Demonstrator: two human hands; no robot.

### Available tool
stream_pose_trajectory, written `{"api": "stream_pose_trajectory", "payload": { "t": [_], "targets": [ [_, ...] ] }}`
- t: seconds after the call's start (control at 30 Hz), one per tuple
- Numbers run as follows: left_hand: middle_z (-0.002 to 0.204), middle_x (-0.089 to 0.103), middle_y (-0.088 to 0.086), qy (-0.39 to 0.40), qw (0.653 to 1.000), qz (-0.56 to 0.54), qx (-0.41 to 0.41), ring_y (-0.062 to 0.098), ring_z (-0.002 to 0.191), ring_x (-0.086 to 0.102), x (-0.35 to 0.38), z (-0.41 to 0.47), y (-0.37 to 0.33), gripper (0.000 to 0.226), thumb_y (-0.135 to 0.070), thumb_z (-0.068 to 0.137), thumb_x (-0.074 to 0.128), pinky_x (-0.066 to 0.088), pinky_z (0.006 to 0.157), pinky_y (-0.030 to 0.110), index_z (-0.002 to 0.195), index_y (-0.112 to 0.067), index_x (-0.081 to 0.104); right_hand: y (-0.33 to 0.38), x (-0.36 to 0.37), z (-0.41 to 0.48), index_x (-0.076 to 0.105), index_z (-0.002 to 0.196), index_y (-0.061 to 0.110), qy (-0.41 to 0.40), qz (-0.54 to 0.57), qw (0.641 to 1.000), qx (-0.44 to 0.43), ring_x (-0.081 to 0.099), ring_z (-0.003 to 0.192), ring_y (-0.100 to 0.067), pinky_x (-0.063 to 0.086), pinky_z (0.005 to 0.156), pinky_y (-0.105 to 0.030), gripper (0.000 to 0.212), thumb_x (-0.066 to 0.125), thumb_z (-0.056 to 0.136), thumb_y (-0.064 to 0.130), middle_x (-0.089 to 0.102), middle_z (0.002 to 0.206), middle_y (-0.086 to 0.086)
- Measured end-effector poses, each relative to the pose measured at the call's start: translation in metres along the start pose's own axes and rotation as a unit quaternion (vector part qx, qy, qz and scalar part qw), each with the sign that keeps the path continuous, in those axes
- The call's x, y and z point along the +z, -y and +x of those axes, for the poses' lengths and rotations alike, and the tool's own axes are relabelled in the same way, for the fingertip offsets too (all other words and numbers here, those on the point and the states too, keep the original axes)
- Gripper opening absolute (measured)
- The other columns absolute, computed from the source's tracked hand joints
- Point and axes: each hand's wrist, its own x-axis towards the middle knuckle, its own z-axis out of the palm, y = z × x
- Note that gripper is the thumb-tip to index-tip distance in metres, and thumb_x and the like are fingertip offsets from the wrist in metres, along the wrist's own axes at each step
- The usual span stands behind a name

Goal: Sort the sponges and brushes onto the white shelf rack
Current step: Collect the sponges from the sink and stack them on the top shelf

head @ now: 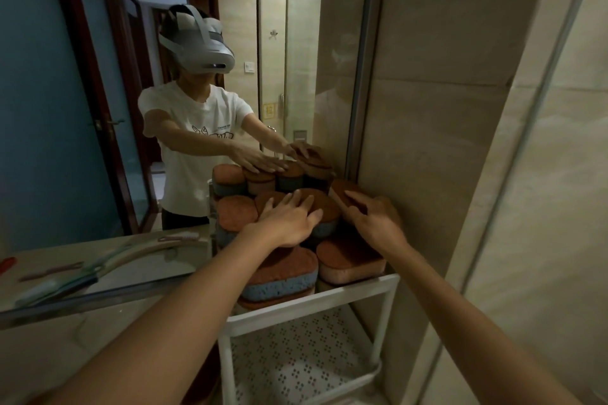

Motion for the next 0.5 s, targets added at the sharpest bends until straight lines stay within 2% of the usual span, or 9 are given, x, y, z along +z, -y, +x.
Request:
{"api": "stream_pose_trajectory", "payload": {
  "t": [0.17, 0.37, 0.5],
  "targets": [
    [0.160, -0.008, 0.004, 0.013, 1.000, 0.010, -0.008, 0.019, 0.148, -0.007, 0.002, 0.001, 0.000, 0.058, -0.046, 0.100, 0.011, -0.003, 0.118, 0.044, 0.151, -0.021, 0.001, 0.000, 0.000, -0.008, 0.041, 0.137, 0.038, 0.049, -0.090, 0.994, -0.020, 0.028, 0.135, -0.031, 0.031, 0.107, -0.039, 0.043, 0.045, 0.094, 0.036, 0.026, 0.148, -0.013],
    [0.160, -0.009, 0.004, 0.016, 1.000, 0.020, -0.005, 0.019, 0.148, -0.008, 0.003, 0.003, 0.001, 0.058, -0.044, 0.100, 0.010, -0.004, 0.118, 0.045, 0.151, -0.020, -0.001, 0.010, -0.004, -0.014, 0.033, 0.142, 0.035, 0.058, -0.200, 0.977, -0.048, 0.022, 0.137, -0.032, 0.029, 0.108, -0.039, 0.049, 0.043, 0.094, 0.038, 0.021, 0.150, -0.012],
    [0.160, -0.006, 0.004, 0.012, 1.000, 0.006, -0.001, 0.019, 0.148, -0.004, -0.001, 0.004, 0.001, 0.058, -0.043, 0.100, 0.014, -0.002, 0.119, 0.044, 0.151, -0.018, 0.003, 0.016, -0.007, -0.017, 0.031, 0.143, 0.031, 0.074, -0.206, 0.975, -0.045, 0.019, 0.139, -0.031, 0.021, 0.112, -0.042, 0.049, 0.037, 0.095, 0.037, 0.021, 0.152, -0.009]
  ]
}}
